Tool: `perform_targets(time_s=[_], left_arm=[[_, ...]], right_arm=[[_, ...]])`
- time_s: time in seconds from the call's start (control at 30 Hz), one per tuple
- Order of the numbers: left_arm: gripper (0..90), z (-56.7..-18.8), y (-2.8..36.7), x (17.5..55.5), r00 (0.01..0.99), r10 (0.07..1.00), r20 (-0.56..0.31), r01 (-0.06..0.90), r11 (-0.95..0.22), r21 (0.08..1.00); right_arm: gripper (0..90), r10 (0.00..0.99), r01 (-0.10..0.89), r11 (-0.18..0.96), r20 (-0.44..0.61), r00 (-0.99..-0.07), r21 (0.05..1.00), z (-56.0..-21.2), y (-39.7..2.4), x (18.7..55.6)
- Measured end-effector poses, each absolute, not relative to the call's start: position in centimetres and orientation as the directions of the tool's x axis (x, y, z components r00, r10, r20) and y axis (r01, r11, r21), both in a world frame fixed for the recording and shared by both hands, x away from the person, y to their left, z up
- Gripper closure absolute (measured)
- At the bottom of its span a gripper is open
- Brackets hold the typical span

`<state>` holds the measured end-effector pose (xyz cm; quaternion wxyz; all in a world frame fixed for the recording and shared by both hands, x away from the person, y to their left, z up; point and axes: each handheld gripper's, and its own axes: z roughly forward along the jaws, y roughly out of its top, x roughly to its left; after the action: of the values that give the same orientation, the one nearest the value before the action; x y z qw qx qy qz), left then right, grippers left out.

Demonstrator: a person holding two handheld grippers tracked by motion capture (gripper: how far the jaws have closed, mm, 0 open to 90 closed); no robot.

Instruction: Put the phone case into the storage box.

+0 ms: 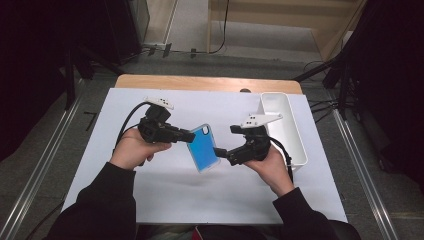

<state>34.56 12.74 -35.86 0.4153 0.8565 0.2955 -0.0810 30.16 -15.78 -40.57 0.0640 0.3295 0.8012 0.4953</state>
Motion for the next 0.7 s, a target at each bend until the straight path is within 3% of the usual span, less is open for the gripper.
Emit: perform_targets(time_s=[0.53,0.7], left_arm=[[79.3,-35.6,12.6,34.5,0.769,0.526,-0.363,0.613,-0.448,0.651],[79.3,-35.8,12.4,34.7,0.731,0.556,-0.395,0.66,-0.431,0.616]], right_arm=[[0.0,0.655,0.492,0.225,0.244,-0.716,0.841,-42.6,-14.3,29.1],[0.0,0.672,0.481,0.243,0.212,-0.71,0.842,-42.9,-13.6,28.9]])
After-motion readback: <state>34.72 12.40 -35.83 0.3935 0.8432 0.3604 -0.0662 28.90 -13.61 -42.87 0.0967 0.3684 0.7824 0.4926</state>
